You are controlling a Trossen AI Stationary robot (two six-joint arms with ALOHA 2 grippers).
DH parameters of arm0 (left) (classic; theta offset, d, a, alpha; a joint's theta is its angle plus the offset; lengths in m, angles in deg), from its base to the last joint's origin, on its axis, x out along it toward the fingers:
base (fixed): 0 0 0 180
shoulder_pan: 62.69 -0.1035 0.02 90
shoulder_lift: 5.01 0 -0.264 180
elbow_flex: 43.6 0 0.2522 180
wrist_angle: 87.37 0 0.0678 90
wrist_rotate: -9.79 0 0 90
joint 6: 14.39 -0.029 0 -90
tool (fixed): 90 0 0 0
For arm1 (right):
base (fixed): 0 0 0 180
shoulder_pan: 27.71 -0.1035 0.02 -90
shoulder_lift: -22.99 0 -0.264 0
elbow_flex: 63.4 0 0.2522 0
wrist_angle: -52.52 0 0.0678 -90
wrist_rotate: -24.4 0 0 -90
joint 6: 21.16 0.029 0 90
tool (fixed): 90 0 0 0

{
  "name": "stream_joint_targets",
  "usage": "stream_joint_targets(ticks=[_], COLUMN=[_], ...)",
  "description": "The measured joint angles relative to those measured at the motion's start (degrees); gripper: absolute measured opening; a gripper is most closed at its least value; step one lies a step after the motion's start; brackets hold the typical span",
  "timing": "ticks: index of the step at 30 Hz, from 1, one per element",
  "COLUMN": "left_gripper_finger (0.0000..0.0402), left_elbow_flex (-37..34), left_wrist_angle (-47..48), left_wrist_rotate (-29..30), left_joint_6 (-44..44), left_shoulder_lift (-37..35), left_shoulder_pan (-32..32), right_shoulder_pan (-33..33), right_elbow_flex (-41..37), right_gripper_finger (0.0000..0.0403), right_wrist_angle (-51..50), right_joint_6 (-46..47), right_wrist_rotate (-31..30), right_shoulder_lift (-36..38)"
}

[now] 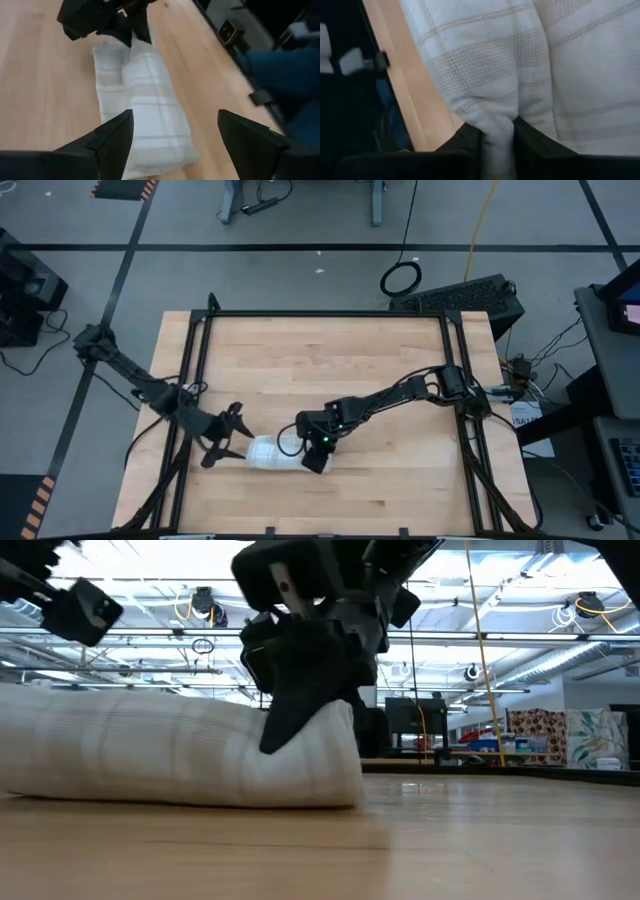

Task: Roll towel
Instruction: Roll the towel

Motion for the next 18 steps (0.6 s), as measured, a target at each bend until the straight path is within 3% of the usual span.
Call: stream_joint_targets(ticks=[5, 8, 18], left_gripper_finger=[0.0292, 0.0292, 0.0292], left_elbow_flex=[-0.90, -0.92, -0.92], left_wrist_angle=[-0.54, -2.19, -14.08], left_wrist_rotate=[13.50, 18.75, 22.72], left_joint_6=[-0.08, -0.22, -6.04], left_shoulder_lift=[3.93, 8.73, 25.30], left_shoulder_pan=[8.21, 11.32, 12.05], right_shoulder_pan=[-0.02, 0.16, 0.83], right_elbow_flex=[-0.02, -0.02, -0.04], right_gripper_finger=[0.0076, 0.0077, 0.0079], right_wrist_angle=[1.31, 1.49, 2.02], right_joint_6=[5.52, 6.57, 7.61], right_wrist_rotate=[0.16, 1.04, 2.67], right_shoulder_lift=[-0.04, -0.08, -0.10])
